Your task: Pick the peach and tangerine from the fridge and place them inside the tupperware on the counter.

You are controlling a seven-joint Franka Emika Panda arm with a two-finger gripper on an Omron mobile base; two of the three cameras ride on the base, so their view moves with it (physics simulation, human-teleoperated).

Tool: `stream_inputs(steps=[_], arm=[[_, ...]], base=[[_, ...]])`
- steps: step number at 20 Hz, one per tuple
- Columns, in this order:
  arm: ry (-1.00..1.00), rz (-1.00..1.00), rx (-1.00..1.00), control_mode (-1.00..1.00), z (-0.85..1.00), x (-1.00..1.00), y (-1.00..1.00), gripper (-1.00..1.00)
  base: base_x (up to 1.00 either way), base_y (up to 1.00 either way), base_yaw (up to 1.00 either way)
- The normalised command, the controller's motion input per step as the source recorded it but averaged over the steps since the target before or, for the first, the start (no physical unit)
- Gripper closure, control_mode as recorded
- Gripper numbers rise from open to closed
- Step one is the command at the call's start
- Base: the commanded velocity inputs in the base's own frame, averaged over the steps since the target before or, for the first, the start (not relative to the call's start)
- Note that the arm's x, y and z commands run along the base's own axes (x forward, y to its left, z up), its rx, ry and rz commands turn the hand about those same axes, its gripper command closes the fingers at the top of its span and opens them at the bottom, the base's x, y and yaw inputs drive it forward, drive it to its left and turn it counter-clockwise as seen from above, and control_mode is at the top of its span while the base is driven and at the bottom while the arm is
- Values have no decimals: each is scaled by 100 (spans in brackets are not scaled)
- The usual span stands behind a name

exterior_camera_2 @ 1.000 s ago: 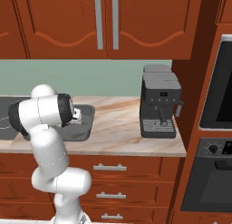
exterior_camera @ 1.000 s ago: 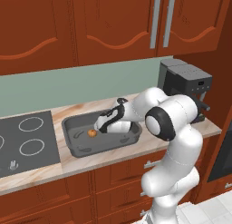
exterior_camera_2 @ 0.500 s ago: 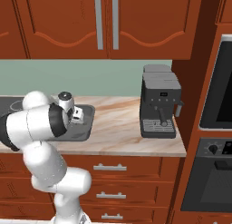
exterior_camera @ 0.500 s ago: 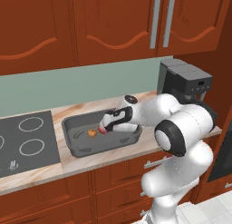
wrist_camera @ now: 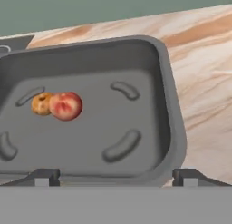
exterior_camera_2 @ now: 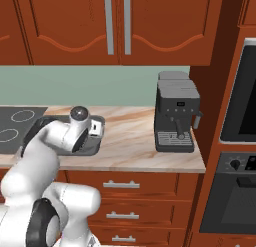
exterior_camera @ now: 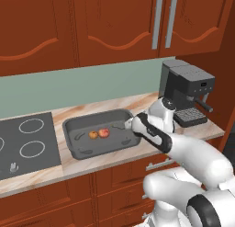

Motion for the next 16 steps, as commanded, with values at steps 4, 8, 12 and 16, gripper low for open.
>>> stream_inputs(steps=[4,8,12,16], arm=[[-13,0,0,-100,95,-65,-80,-100],[-8,0,0,-100,96,-57,-65,-100],[-5,0,0,-100,93,-50,-51,-100],[-1,-1,0,-100,92,-48,-51,-100]], base=[[0,0,0],[0,0,0],[0,0,0],[0,0,0]])
